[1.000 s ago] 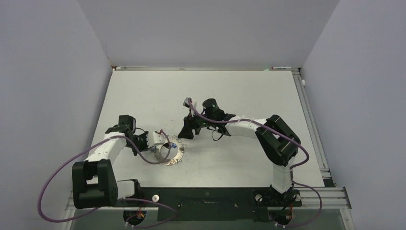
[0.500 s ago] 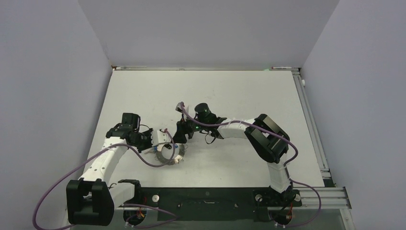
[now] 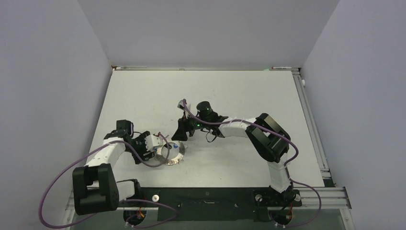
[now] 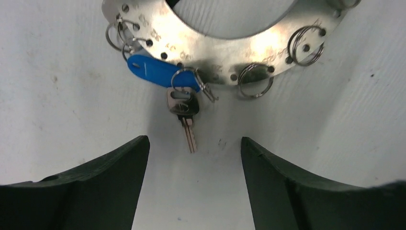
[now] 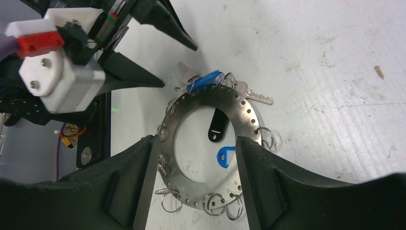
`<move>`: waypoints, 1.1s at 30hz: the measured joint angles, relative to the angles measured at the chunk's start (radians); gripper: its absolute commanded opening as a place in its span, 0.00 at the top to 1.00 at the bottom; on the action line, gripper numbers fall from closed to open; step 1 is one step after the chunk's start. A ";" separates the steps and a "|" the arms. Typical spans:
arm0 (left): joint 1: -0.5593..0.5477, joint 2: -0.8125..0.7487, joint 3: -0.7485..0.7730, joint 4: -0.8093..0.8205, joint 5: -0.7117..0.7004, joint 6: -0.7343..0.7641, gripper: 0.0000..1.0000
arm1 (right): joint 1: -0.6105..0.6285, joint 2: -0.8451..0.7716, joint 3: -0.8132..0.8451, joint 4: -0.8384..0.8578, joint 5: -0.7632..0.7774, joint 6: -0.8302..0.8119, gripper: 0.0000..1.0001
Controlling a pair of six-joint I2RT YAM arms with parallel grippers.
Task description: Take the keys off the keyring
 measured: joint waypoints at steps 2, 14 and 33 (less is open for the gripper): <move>-0.011 0.000 -0.037 0.035 0.000 -0.002 0.35 | -0.007 0.000 0.000 0.002 0.000 0.001 0.40; -0.098 0.053 -0.025 0.164 -0.033 -0.006 1.00 | -0.018 0.000 0.000 0.005 -0.002 0.002 0.39; -0.061 -0.111 0.116 -0.069 0.094 -0.054 0.58 | 0.019 0.030 0.069 -0.024 0.024 -0.053 0.38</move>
